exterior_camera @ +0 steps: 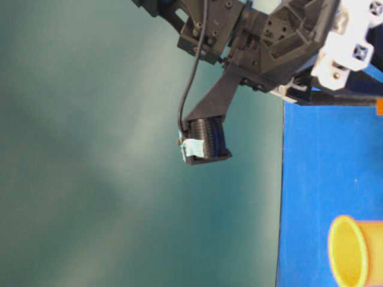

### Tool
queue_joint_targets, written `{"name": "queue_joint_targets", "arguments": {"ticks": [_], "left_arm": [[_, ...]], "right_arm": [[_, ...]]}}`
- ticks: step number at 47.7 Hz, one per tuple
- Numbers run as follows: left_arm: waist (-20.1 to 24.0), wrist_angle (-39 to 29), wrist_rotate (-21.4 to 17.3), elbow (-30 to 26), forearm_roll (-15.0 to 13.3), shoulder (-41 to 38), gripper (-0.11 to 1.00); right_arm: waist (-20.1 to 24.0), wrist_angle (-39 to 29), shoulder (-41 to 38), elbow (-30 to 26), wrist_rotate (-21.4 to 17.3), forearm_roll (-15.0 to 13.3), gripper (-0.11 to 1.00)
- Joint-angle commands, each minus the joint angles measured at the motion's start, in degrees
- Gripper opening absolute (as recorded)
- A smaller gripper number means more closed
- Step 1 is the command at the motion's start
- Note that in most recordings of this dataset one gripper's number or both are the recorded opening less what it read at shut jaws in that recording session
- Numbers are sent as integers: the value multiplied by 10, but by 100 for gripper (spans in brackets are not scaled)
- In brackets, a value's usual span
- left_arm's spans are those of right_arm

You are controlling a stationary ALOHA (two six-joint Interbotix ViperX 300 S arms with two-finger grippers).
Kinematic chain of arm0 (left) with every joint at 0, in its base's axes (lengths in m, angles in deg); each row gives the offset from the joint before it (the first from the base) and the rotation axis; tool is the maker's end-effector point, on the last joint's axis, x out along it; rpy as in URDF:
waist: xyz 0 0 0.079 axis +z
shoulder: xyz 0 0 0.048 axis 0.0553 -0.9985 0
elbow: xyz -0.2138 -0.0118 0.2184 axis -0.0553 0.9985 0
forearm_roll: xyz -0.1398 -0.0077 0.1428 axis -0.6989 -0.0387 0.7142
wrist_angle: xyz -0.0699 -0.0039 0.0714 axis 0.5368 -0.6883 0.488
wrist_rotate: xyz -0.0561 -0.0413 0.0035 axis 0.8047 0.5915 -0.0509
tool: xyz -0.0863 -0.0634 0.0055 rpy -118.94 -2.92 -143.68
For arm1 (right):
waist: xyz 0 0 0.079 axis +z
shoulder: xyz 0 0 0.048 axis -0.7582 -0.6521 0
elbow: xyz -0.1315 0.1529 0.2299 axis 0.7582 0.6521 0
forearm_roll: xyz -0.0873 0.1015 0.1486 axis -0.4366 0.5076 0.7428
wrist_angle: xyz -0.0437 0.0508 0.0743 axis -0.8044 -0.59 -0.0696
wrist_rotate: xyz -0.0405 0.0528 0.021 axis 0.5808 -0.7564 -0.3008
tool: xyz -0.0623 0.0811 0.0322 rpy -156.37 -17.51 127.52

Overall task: Move the block forward with right arm.
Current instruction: 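Lift the held cube and pull the right gripper back rightward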

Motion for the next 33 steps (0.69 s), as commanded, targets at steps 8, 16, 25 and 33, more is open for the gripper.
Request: {"name": "queue_joint_targets", "arguments": {"ticks": [8,16,25,33], "left_arm": [[2,4,-1,-19,2,-3,1],[2,4,-1,-19,2,-3,1],[2,4,-1,-20,2,-3,1],[2,4,-1,-20,2,-3,1]], "right_arm": [[1,-7,11,-6,0,1,48],[2,-32,37,-15,0,1,40],[2,-76,96,-34,-1,1,40],[3,-134,142,-47,-1,1,40]]}}
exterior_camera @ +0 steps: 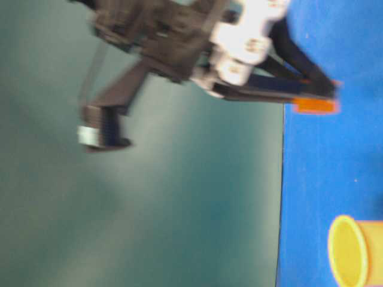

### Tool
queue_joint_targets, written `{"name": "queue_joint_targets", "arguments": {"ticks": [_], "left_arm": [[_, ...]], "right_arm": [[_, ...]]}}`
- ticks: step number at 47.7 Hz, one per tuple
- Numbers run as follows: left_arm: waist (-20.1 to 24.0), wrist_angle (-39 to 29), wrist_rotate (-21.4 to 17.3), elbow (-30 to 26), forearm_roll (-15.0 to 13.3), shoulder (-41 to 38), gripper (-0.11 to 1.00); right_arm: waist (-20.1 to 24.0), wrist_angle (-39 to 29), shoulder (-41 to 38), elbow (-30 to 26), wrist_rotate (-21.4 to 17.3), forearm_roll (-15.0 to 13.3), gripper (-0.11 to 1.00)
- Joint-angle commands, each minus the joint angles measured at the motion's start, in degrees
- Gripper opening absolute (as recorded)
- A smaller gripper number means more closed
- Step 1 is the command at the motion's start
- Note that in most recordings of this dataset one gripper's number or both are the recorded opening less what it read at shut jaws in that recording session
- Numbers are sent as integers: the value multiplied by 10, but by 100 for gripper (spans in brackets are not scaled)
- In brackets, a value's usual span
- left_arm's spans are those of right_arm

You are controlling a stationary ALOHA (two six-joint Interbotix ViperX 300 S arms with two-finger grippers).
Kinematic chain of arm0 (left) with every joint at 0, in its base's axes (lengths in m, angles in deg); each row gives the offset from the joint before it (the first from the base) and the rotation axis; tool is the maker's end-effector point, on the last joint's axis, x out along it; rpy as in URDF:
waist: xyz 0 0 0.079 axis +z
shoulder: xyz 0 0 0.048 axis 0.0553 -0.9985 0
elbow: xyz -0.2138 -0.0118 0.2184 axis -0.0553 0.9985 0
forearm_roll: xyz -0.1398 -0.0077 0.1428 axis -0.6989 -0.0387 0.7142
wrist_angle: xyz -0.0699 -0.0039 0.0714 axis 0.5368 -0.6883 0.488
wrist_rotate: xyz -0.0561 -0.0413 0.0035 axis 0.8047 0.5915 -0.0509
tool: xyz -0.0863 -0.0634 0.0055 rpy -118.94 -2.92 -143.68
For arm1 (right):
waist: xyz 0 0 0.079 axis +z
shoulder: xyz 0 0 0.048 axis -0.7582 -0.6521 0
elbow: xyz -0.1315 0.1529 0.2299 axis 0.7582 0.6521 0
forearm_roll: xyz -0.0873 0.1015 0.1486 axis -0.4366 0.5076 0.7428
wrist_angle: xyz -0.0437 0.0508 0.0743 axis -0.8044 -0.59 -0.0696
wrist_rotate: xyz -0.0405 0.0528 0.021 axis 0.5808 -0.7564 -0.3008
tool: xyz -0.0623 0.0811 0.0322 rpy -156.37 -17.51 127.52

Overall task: Move the block forward with right arm.
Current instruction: 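Lift the held cube and pull the right gripper back rightward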

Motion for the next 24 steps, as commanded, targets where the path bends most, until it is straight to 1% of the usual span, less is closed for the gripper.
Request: {"name": "queue_joint_targets", "arguments": {"ticks": [1,7,24], "left_arm": [[2,4,-1,-18,1,-3,1],[2,4,-1,-18,2,-3,1],[2,4,-1,-22,2,-3,1]], "right_arm": [[3,-24,38,-16,-1,1,40],[7,-54,67,-18,-1,1,40],[22,-113,133,-33,-8,1,40]]}}
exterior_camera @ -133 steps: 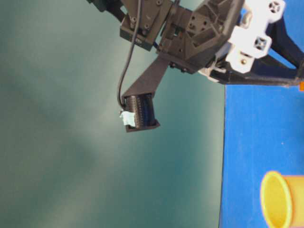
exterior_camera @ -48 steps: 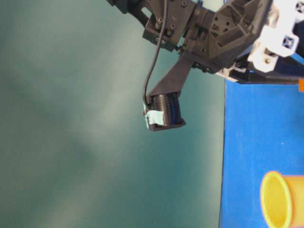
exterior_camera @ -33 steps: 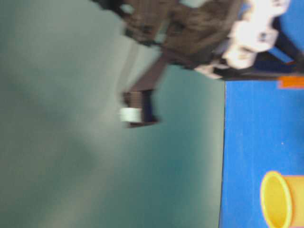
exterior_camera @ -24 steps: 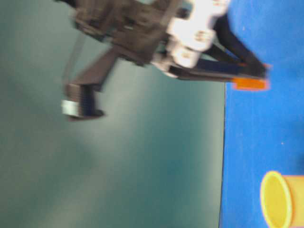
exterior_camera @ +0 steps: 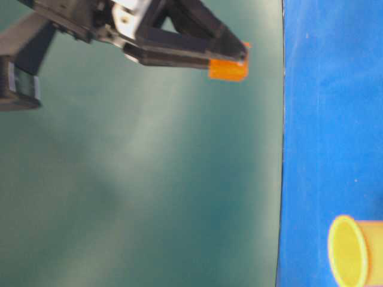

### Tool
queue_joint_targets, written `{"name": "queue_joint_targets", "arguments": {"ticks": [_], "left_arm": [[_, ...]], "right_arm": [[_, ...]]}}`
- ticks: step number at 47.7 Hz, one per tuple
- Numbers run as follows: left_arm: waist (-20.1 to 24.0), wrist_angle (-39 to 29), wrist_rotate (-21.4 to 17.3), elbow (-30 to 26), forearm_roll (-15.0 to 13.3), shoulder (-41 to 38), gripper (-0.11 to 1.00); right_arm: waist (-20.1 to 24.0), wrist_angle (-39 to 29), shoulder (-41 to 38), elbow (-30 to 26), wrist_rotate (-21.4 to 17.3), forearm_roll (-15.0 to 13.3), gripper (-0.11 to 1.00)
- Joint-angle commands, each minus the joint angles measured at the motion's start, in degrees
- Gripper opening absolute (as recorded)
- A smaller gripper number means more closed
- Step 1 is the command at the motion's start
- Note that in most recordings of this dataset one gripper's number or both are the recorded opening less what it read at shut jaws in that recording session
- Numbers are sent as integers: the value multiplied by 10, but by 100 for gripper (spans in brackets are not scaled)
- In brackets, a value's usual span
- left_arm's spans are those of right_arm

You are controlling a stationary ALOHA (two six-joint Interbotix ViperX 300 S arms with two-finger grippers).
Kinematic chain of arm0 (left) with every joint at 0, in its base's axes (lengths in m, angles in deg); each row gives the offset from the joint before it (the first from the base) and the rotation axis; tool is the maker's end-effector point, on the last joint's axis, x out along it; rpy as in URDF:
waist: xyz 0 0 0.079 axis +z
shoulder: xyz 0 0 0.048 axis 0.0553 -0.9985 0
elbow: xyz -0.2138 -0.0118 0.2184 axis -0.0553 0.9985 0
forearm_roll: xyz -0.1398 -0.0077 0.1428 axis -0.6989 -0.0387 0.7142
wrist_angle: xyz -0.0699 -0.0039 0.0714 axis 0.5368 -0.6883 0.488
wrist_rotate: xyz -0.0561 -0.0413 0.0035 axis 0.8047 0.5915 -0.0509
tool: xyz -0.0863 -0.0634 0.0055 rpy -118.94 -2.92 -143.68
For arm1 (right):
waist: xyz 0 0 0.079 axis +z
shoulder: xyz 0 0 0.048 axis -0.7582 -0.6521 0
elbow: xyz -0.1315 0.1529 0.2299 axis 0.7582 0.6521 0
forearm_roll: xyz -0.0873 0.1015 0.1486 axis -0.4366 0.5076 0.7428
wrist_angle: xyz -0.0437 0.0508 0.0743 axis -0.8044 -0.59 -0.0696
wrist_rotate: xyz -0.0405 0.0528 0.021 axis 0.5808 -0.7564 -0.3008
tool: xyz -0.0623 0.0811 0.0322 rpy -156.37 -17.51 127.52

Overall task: Move the block forward with right arm.
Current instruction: 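Lift the held cube and pull the right gripper back rightward, then carry the cube with the right gripper toward the near right corner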

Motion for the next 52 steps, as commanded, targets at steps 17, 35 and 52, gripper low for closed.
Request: {"name": "queue_joint_targets", "arguments": {"ticks": [17,35,52], "left_arm": [[2,4,-1,-18,2,-3,1],[2,4,-1,-18,2,-3,1],[3,4,-1,-18,1,-3,1]], "right_arm": [[49,-67,40,-61,-4,0,40],[113,-76,38,-75,-13,4,40],[166,-74,27,-96,-78,4,40]]}}
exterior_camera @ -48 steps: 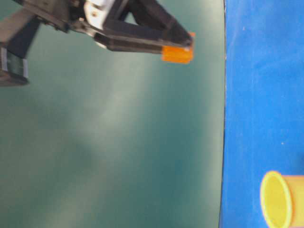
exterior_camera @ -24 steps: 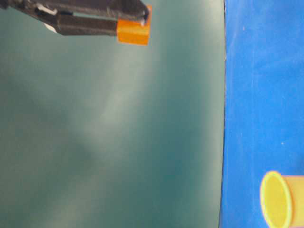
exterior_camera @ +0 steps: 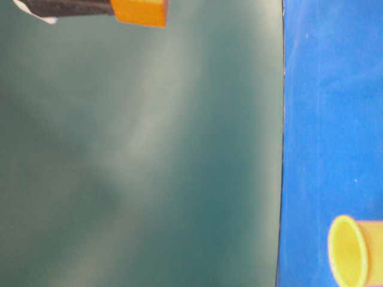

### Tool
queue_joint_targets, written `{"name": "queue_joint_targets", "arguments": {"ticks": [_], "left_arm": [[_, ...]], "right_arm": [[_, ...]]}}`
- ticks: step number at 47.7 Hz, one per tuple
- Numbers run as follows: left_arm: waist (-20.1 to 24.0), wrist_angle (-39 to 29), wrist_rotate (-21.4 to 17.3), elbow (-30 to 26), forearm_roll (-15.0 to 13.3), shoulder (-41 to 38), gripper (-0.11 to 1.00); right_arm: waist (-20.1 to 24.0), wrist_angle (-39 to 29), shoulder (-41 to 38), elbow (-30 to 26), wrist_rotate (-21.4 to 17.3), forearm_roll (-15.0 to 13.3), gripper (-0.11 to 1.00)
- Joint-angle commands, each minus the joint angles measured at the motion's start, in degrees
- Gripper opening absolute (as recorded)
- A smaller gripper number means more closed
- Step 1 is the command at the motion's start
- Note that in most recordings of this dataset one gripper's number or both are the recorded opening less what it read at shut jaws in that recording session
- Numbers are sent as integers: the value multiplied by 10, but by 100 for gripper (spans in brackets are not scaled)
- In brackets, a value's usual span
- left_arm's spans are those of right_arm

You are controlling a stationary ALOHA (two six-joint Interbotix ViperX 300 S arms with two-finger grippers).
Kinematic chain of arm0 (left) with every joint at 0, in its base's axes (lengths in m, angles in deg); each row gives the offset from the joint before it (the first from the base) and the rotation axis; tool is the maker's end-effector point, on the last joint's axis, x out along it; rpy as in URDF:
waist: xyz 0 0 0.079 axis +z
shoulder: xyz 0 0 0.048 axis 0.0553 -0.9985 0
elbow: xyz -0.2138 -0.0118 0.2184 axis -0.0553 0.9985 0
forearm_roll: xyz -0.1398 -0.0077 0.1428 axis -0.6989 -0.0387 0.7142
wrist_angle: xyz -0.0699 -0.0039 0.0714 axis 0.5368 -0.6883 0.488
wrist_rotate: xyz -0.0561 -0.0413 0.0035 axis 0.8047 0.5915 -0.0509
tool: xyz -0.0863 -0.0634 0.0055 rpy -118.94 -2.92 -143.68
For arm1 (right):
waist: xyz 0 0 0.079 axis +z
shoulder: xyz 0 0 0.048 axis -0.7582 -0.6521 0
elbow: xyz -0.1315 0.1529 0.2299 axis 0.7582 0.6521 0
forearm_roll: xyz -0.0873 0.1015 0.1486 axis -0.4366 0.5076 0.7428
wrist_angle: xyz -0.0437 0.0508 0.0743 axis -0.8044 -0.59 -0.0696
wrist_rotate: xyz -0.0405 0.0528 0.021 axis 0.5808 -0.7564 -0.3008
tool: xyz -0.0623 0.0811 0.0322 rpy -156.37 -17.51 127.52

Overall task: Move the block forward with right arm.
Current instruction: 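Carry the cube with the right gripper toward the near right corner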

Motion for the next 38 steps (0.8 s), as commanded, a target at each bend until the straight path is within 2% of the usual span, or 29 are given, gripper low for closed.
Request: {"name": "queue_joint_targets", "arguments": {"ticks": [1,38], "left_arm": [[2,2,-1,-18,1,-3,1],[2,3,-1,-18,2,-3,1]], "right_arm": [[15,4,4,-18,-7,1,40],[90,2,-35,-82,-69,1,40]]}}
